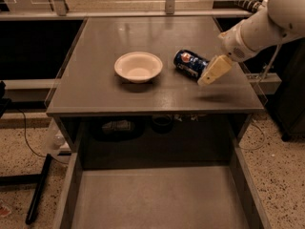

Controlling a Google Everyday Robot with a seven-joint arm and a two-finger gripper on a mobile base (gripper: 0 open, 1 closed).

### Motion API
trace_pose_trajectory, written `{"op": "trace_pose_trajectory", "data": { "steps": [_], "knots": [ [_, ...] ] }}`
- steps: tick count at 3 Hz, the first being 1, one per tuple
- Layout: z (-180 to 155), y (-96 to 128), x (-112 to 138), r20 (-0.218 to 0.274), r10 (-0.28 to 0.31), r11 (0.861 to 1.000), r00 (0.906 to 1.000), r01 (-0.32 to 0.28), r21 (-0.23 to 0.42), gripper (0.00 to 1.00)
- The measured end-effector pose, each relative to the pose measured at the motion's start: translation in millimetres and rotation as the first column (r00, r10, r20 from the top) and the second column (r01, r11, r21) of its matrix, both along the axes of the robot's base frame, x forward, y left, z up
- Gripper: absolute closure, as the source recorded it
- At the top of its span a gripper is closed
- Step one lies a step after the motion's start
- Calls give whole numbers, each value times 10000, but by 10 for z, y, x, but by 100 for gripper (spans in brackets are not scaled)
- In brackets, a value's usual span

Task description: Place pepsi can into top drawer

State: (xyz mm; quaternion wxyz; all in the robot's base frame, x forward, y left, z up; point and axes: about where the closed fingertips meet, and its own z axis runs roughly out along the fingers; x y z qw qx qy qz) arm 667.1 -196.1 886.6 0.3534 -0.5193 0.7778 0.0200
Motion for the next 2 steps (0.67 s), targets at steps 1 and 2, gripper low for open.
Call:
{"op": "trace_pose_trajectory", "data": {
  "steps": [1, 2],
  "knots": [
    [-250, -38, 226, -341, -958, 9952, 9948, 964, 166, 0],
    [-408, -49, 374, -842, -1350, 9892, 9873, 1392, 459, 0]
  ]
}}
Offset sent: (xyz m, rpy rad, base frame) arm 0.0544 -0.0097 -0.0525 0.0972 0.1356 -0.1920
